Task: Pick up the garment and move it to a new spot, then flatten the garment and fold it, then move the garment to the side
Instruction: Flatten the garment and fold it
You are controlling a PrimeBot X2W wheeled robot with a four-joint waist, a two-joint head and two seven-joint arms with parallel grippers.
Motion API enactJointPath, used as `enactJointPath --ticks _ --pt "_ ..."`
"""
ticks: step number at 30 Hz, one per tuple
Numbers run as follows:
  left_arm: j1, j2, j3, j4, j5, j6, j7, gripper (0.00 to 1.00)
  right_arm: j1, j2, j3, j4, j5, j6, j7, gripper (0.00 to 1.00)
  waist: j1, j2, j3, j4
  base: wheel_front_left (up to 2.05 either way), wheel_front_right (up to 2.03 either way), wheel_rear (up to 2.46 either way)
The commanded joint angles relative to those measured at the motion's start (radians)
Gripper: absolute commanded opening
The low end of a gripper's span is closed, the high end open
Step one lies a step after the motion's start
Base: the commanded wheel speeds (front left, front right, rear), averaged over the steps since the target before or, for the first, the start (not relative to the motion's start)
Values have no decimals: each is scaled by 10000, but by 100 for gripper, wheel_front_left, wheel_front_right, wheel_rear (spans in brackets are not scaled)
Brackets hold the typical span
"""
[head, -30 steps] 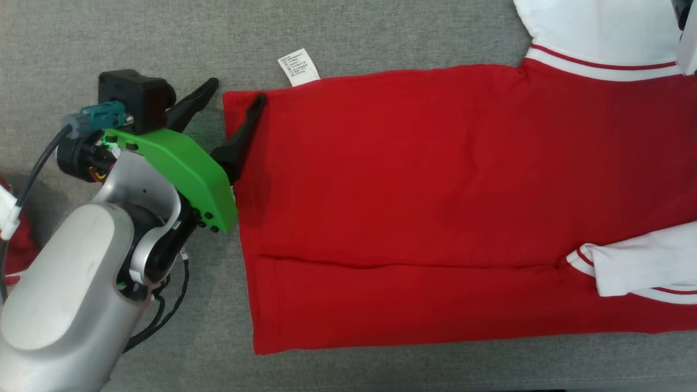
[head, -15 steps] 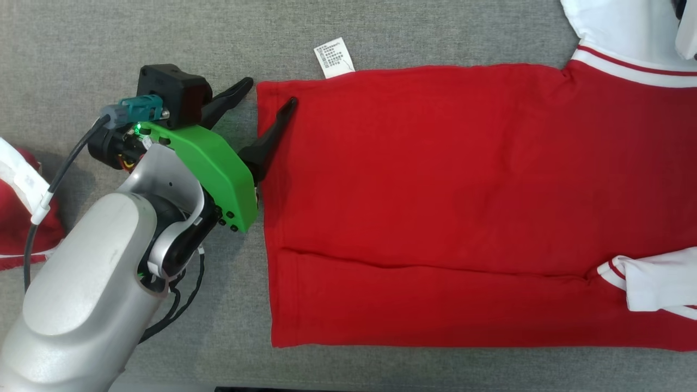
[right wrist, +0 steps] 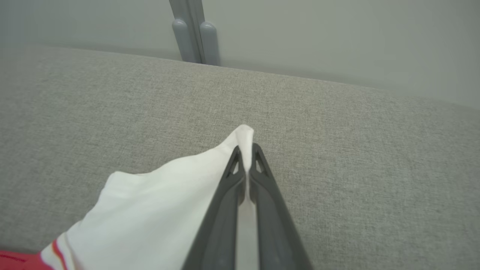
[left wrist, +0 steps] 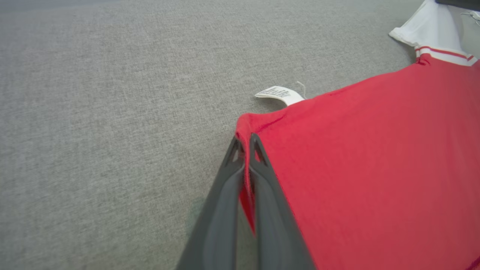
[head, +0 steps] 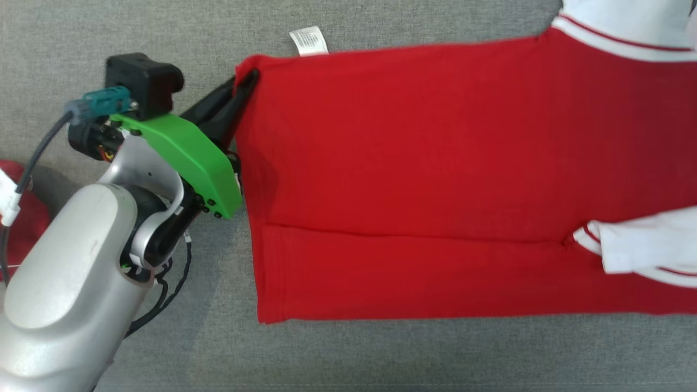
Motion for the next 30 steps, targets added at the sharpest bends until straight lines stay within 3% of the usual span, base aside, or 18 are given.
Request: enactJointPath --ticks 1,7,16,23,30 --pt "-172 99 101 34 -55 55 -101 0 -58 80 -152 114 -15 -19 -168 0 -1 0 -241 -134 0 0 0" --pt "384 116 193 -145 -266 125 -263 0 712 75 -309 -94 691 -19 -498 0 -1 0 -920 -442 0 0 0" --pt "2513 850 573 -1506 -328 692 -992 0 4423 -214 -943 -2603 2060 -18 -1198 0 -1 0 -1945 -1300 0 0 0" --pt "4603 1526 749 -2956 -465 1388 -1256 0 7068 597 -1301 -4322 2369 -18 -1246 0 -1 0 -2378 -1886 0 0 0" --pt "5556 1732 748 -3350 -477 1644 -1448 0 8033 1290 -1390 -4541 2240 -13 -1317 0 -1 0 -2507 -1949 0 0 0"
